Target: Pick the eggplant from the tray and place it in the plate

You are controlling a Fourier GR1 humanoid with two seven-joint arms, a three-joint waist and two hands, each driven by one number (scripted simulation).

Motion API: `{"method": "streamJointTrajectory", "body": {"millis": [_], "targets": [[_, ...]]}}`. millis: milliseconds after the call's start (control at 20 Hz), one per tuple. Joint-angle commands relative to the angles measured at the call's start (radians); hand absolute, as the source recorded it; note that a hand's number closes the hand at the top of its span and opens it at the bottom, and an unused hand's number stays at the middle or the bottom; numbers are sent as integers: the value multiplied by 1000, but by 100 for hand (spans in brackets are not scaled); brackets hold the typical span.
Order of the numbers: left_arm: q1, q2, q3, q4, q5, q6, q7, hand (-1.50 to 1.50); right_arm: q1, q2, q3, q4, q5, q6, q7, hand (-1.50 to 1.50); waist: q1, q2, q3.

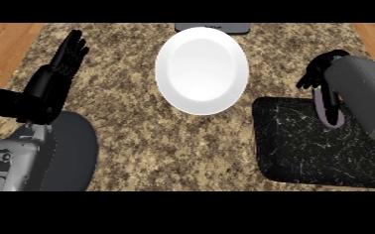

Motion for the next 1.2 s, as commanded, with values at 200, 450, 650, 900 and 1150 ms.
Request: {"method": "streamJointTrajectory", "body": {"millis": [200, 450, 650, 900, 1150], "targets": [[46, 9, 34, -38, 12, -25, -1, 0, 30, 14, 14, 67, 91, 38, -125, -150, 1, 0, 2], [35, 3, 25, -85, -3, -10, 67, 0, 105, 34, 51, 58, 167, -29, -148, -150, -6, -5, 2], [13, 33, 61, -30, 25, -62, 27, 0, 96, 44, 9, 106, 161, -102, -204, 150, 0, 2, 2], [26, -20, 34, -19, -22, 0, 16, 0, 163, -10, 11, -23, 215, -459, -290, 150, -33, -6, 2], [71, 13, 76, -39, -1, -5, 37, 0, 180, -168, -104, -76, 193, -961, -291, 150, -96, -37, 7]]}}
